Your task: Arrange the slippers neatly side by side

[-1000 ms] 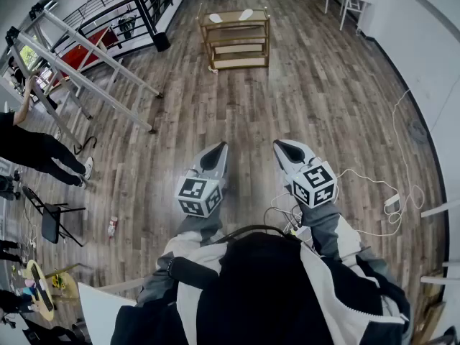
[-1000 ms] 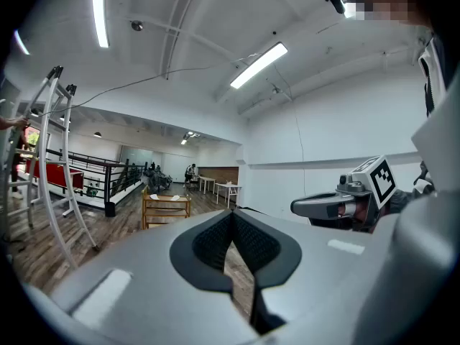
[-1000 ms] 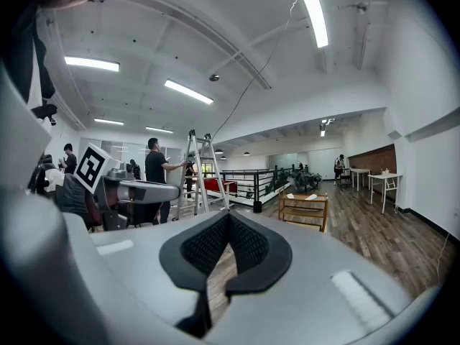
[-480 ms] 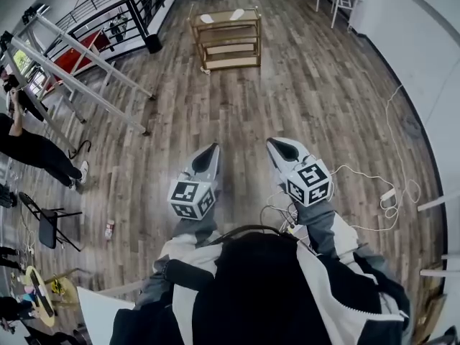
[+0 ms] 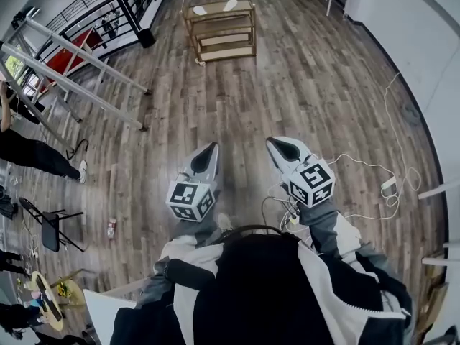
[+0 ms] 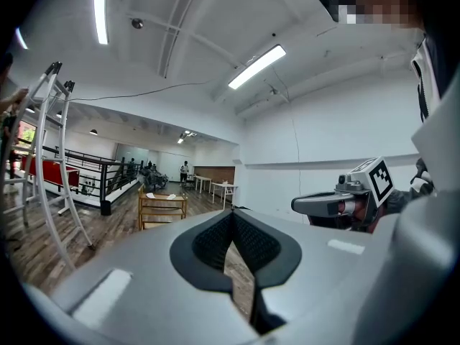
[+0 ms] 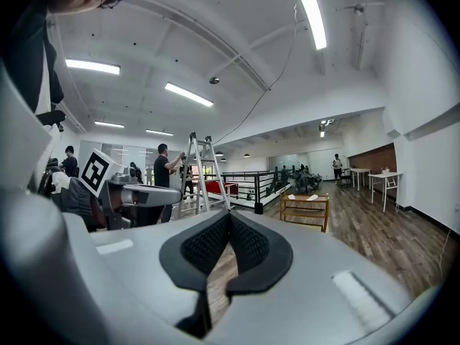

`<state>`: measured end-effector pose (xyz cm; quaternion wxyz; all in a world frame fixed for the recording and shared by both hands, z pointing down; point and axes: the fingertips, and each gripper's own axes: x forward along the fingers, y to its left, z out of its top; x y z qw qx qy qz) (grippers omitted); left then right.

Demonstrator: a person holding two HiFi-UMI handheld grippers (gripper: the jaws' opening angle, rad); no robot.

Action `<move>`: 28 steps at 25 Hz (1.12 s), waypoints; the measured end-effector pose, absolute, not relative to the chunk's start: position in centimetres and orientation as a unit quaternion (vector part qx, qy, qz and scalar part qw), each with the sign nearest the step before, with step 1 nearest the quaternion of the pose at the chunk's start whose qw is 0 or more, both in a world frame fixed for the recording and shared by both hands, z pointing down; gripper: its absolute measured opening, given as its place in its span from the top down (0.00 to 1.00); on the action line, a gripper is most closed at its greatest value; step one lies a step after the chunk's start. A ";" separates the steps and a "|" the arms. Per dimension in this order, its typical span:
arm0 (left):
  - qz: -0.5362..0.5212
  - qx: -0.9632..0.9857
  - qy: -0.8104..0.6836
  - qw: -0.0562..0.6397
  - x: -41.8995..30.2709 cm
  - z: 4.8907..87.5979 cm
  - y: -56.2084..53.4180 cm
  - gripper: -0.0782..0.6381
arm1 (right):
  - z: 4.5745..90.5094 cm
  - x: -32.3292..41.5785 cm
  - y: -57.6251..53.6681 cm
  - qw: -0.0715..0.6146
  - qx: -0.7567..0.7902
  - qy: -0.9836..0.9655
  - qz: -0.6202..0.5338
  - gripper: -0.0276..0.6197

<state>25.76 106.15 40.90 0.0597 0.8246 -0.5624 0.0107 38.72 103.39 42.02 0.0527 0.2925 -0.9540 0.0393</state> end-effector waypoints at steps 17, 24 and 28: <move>0.005 0.833 -0.549 0.076 15.0 42.2 99.0 0.88 | 42.8 27.5 96.2 0.057 0.294 -0.953 0.048 0.95; 0.000 0.844 -0.531 0.070 9.7 42.0 96.5 0.88 | 42.0 21.5 93.8 0.046 0.302 -0.951 0.041 0.95; -0.008 0.848 -0.525 0.072 7.6 42.2 95.3 0.88 | 42.4 19.5 92.8 0.048 0.309 -0.949 0.041 0.95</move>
